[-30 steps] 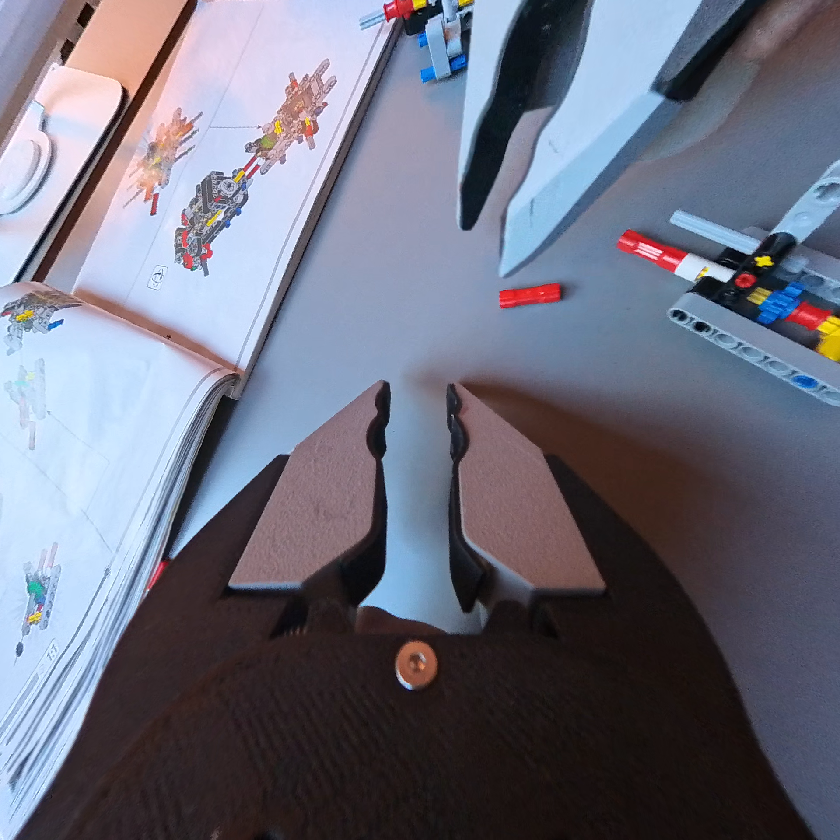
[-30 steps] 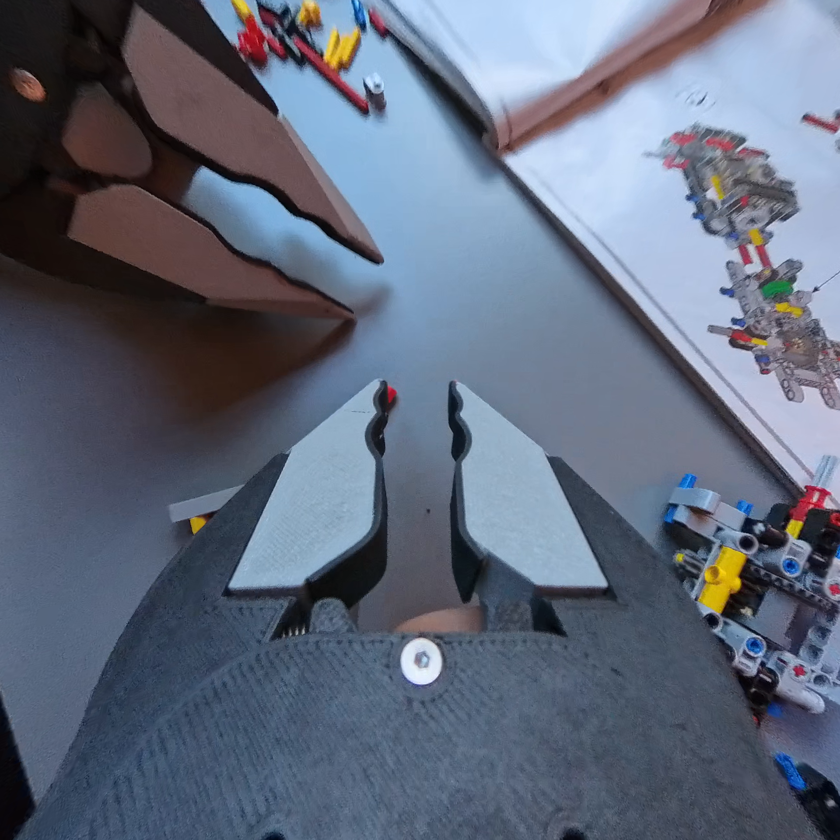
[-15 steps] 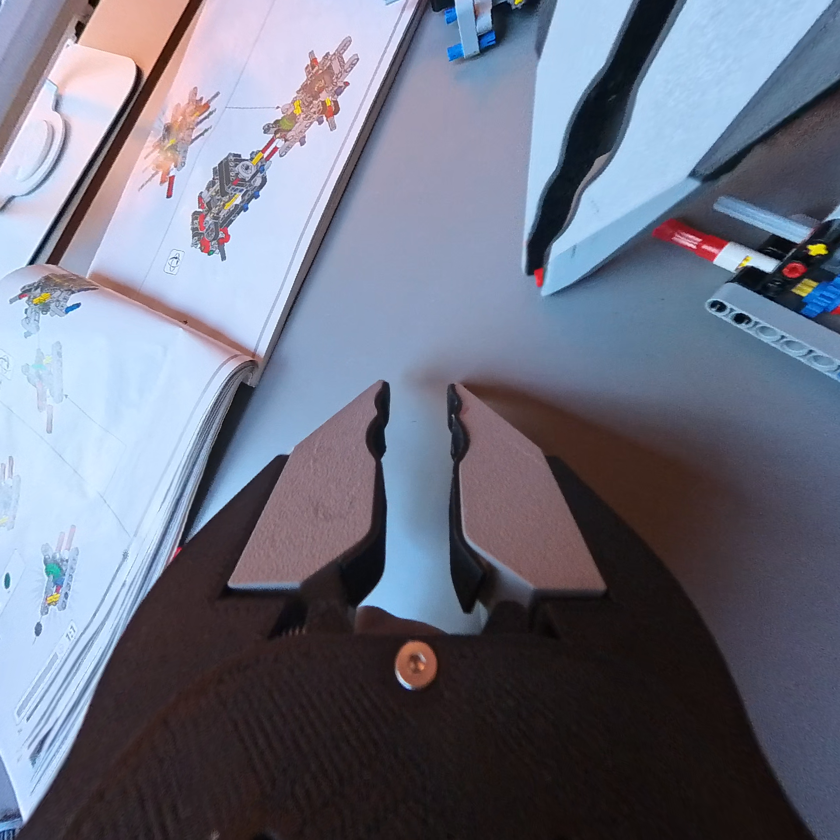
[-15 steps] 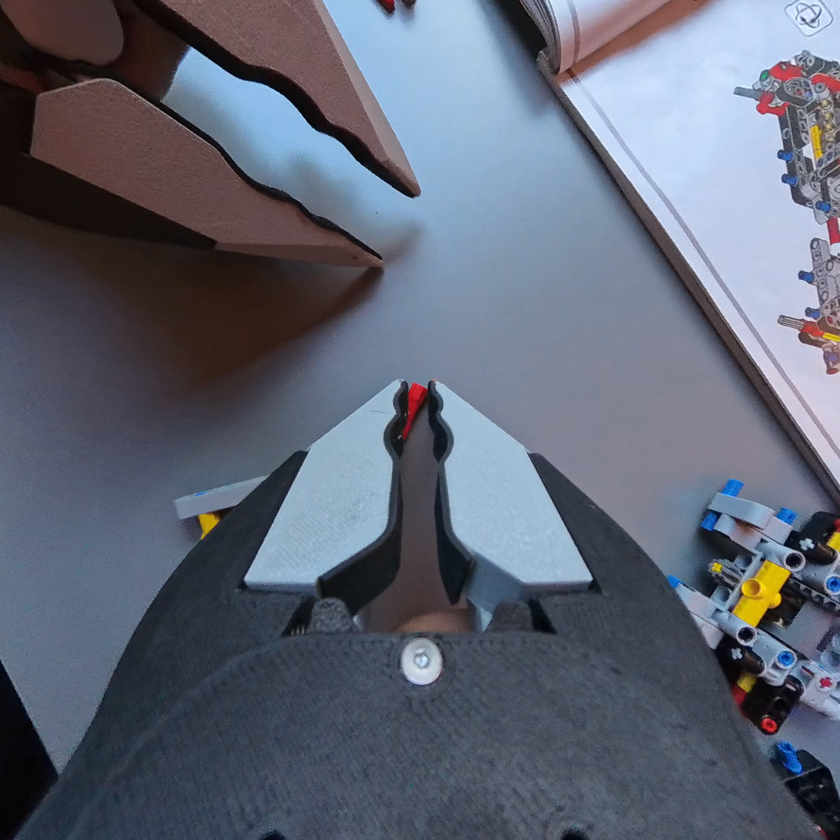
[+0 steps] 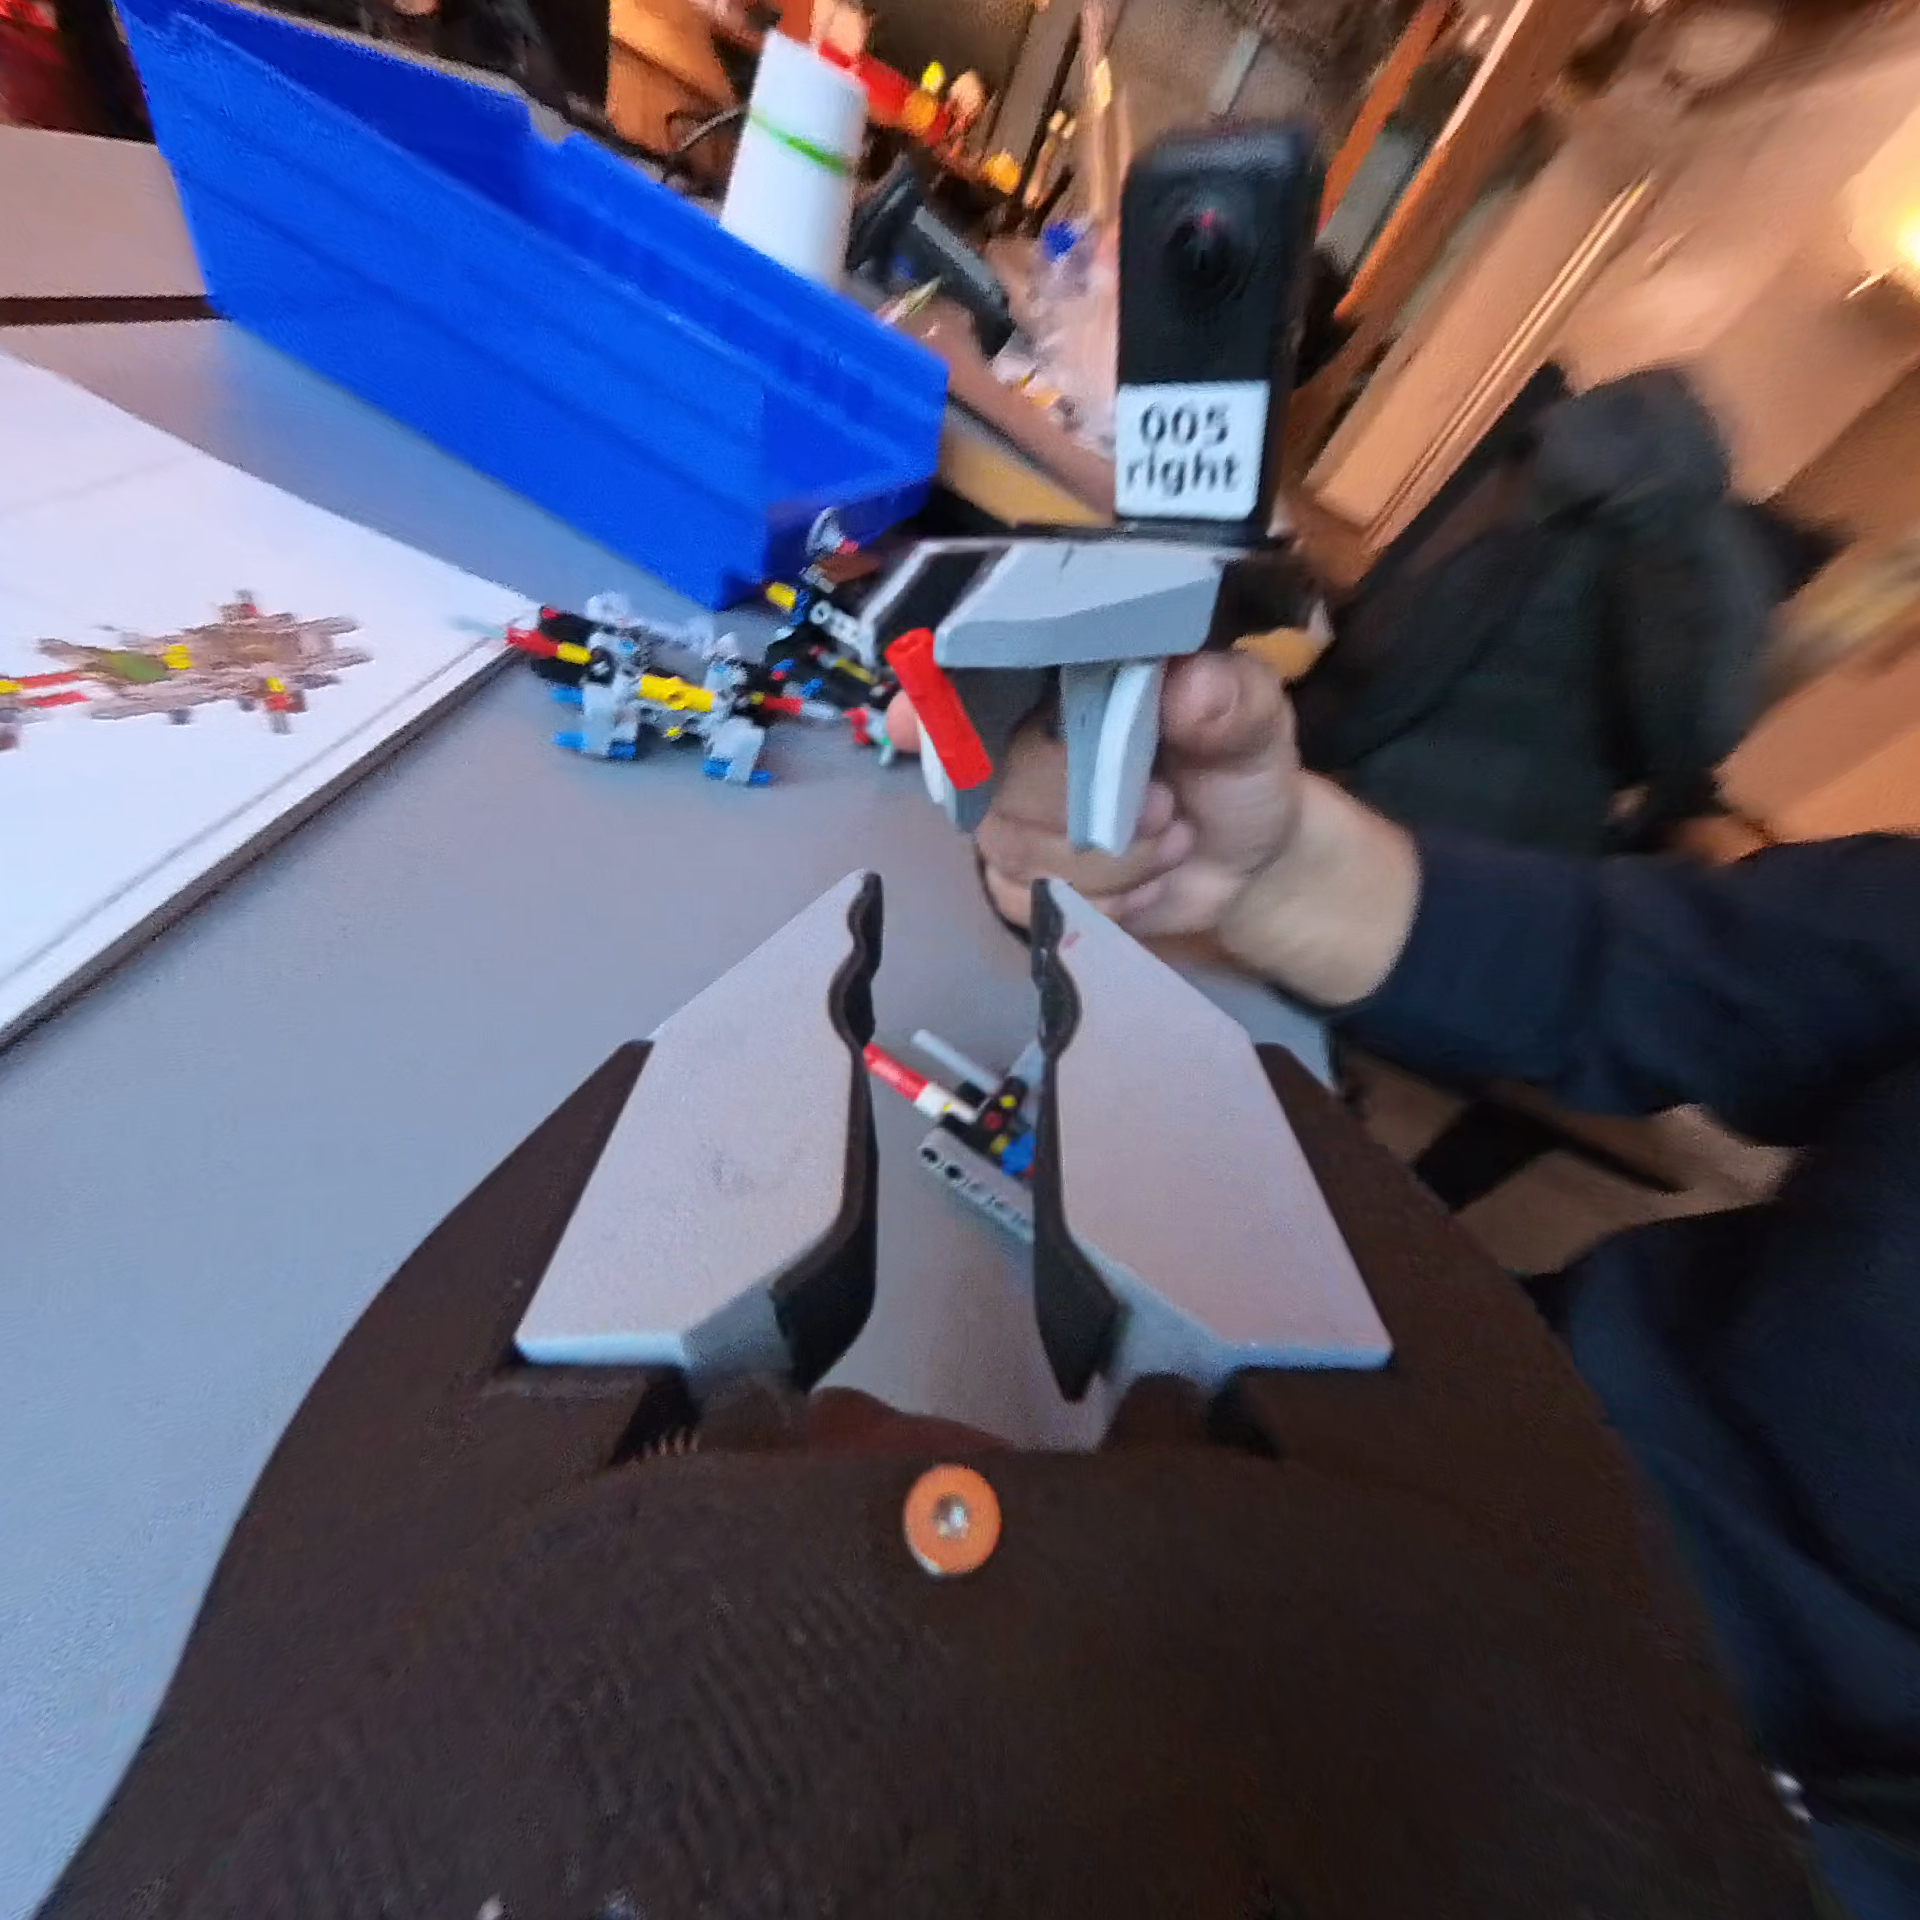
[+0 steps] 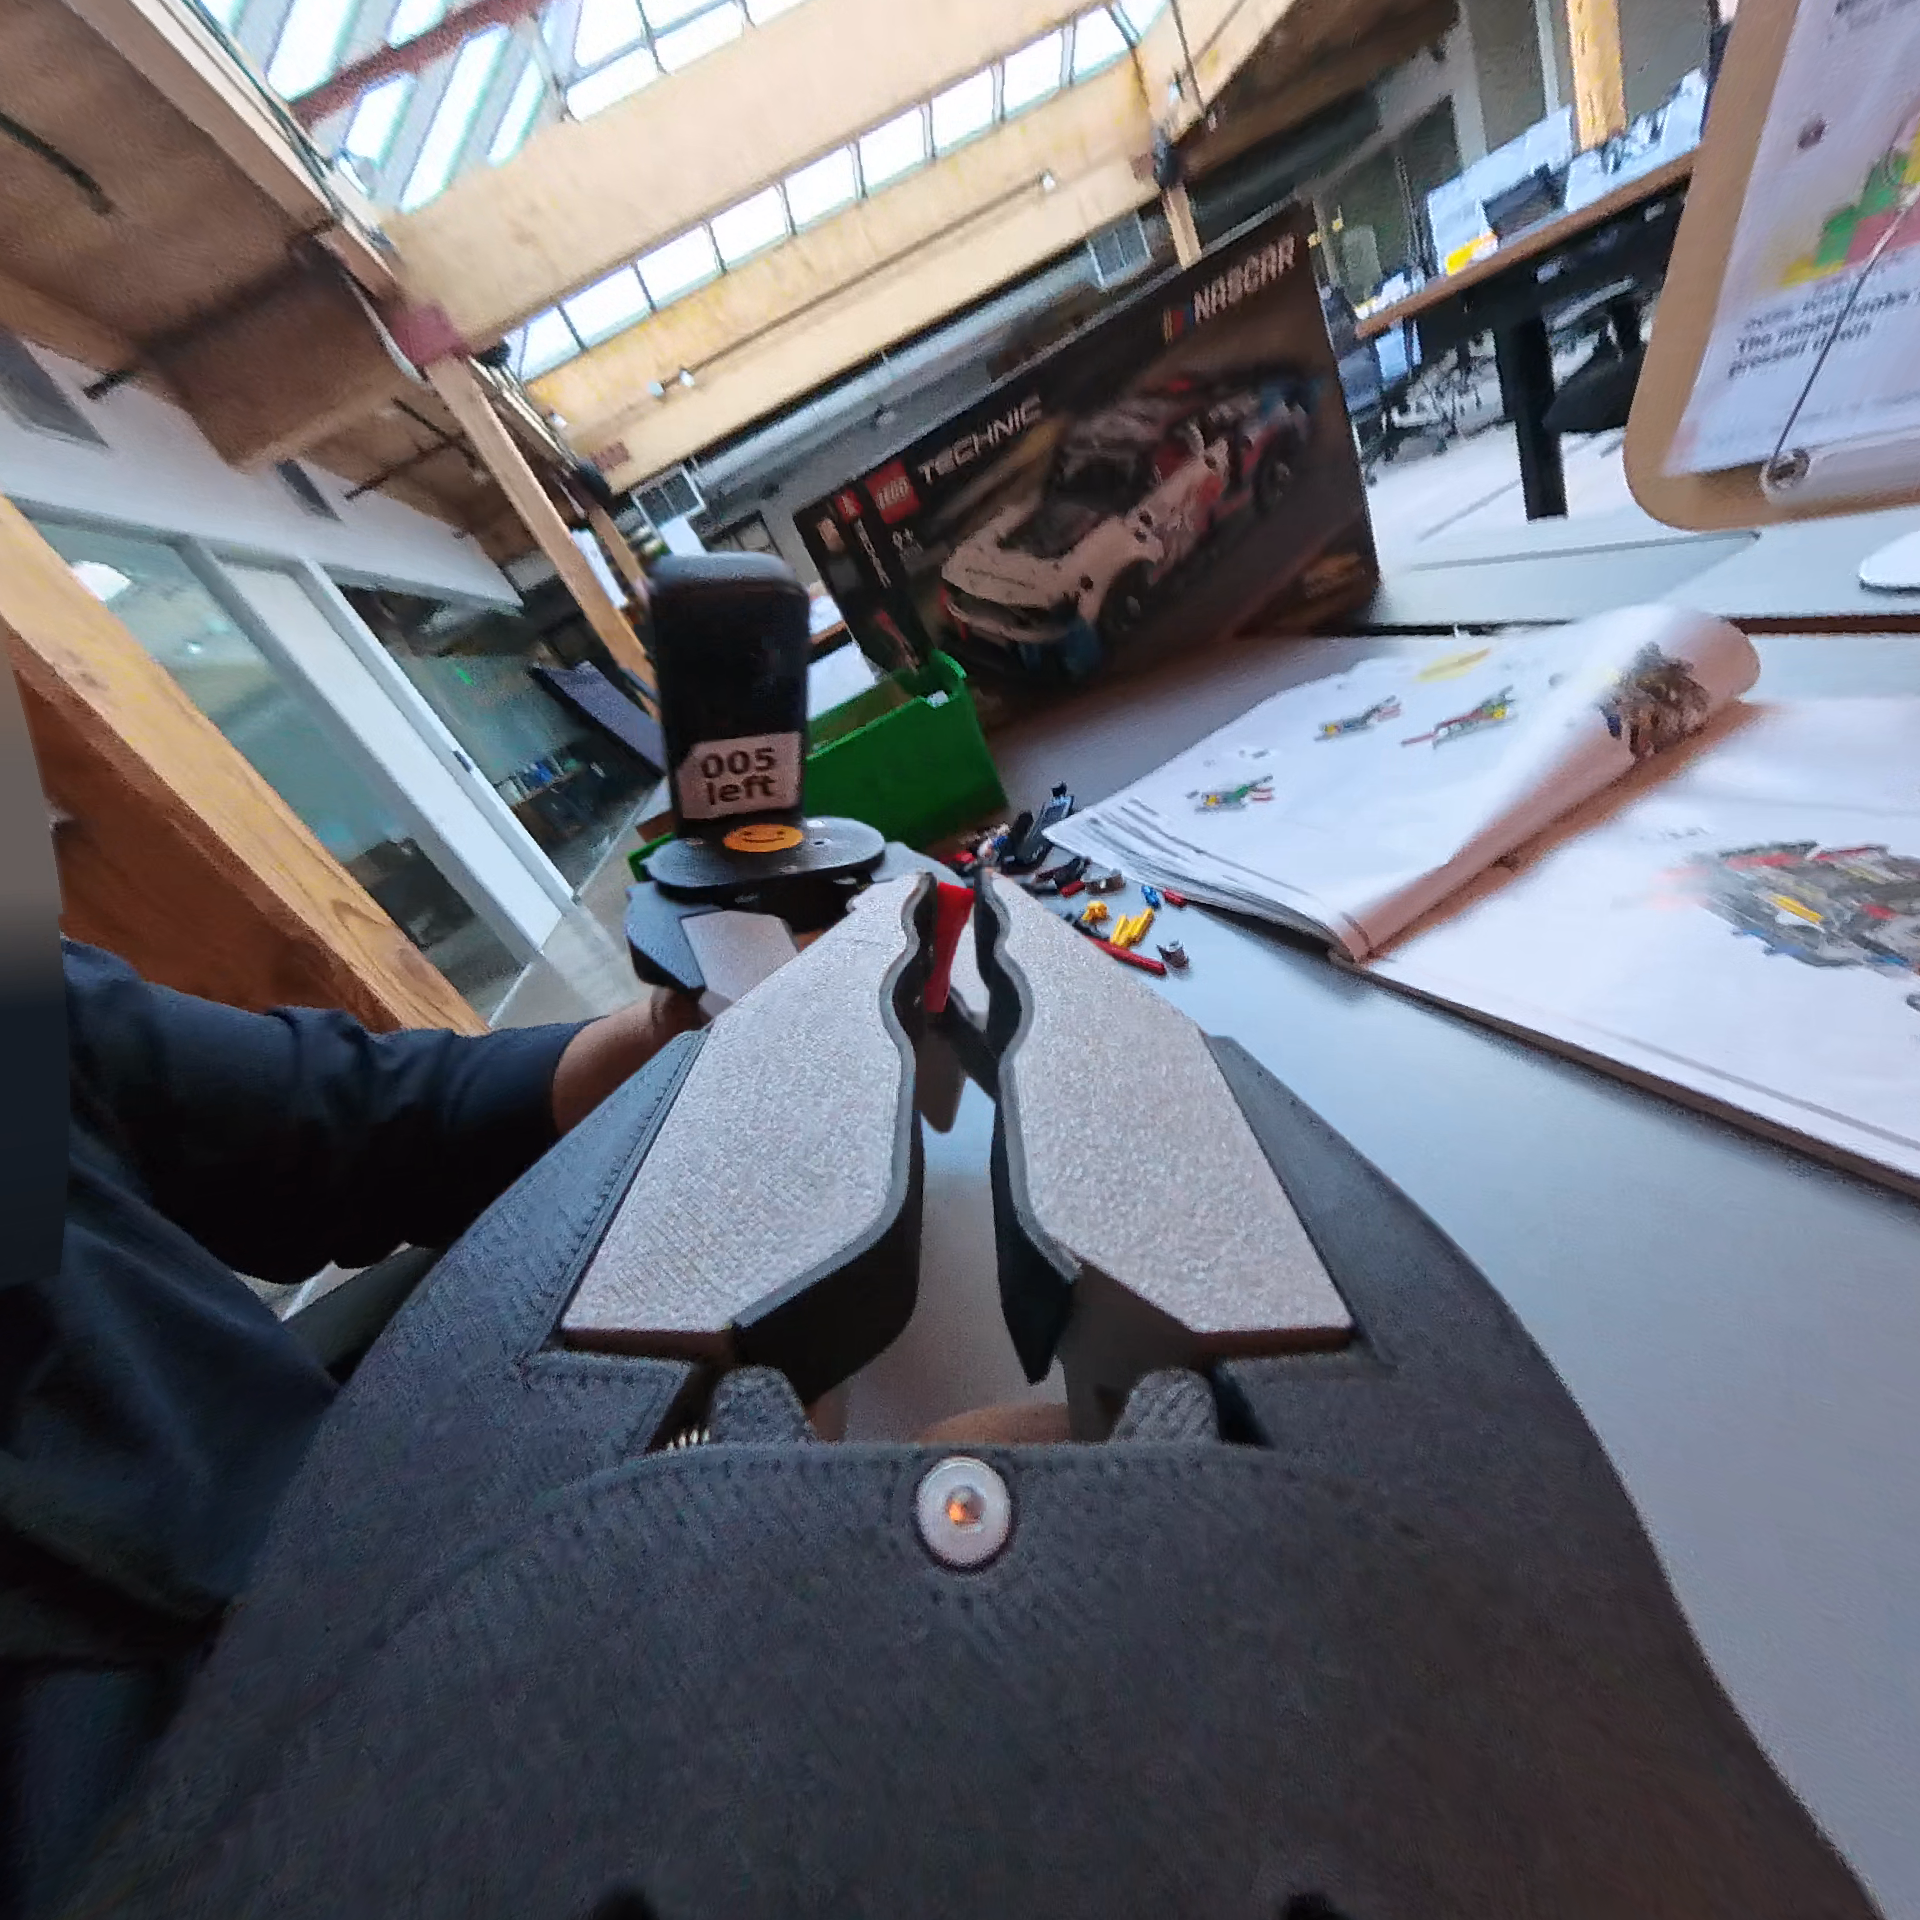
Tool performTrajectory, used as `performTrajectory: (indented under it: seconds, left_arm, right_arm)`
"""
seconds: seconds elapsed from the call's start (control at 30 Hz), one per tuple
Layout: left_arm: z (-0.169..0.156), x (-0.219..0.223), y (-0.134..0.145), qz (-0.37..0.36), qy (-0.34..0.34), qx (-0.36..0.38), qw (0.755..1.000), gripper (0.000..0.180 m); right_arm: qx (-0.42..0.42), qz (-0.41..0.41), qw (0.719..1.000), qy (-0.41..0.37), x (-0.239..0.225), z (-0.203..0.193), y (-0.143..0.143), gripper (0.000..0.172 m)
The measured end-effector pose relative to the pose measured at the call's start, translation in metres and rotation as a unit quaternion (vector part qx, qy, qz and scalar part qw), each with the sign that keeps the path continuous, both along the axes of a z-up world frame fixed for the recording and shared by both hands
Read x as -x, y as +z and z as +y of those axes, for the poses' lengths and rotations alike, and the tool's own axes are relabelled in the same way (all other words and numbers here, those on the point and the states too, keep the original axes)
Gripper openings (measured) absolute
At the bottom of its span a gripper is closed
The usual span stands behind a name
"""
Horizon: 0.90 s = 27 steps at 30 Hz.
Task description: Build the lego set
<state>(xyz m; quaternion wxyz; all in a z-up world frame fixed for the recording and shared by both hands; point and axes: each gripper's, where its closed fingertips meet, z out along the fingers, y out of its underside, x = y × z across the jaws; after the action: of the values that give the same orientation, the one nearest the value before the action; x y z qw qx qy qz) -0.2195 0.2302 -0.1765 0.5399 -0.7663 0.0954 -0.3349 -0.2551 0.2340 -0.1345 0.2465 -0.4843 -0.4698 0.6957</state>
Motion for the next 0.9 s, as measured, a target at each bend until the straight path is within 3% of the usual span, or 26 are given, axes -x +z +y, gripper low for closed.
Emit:
performTrajectory:
  seconds: [0.23, 0.4, 0.53, 0.63, 0.73, 0.83, 0.9]
  left_arm:
    - [-0.005, 0.005, 0.022, -0.142, -0.037, -0.002, 0.989, 0.020]
    - [-0.004, 0.014, 0.021, -0.163, -0.025, 0.000, 0.986, 0.005]
    - [-0.002, 0.021, 0.019, -0.156, -0.009, 0.001, 0.988, 0.003]
    - [0.000, 0.025, 0.012, -0.106, 0.008, 0.004, 0.994, 0.004]
    - [0.002, 0.035, 0.001, 0.018, 0.052, -0.009, 0.998, 0.004]
    - [0.002, 0.050, -0.006, 0.198, 0.097, -0.048, 0.974, 0.003]
    - [0.000, 0.054, -0.004, 0.275, 0.111, -0.075, 0.952, 0.003]
  right_arm:
    - [0.009, 0.029, 1.000, 0.005, 0.002, -0.004, 0.001, 0.003]
    - [0.010, 0.026, 1.000, 0.013, 0.006, -0.011, -0.005, 0.003]
    - [0.001, 0.024, 1.000, -0.001, 0.007, -0.006, -0.007, 0.003]
    - [-0.013, 0.008, 1.000, -0.004, 0.008, -0.003, -0.014, 0.003]
    - [-0.063, -0.016, 0.998, -0.004, 0.007, -0.002, -0.022, 0.004]
    - [-0.117, -0.011, 0.993, -0.006, 0.001, 0.000, -0.019, 0.003]
    - [-0.156, -0.014, 0.988, -0.013, 0.000, 0.002, -0.019, 0.006]
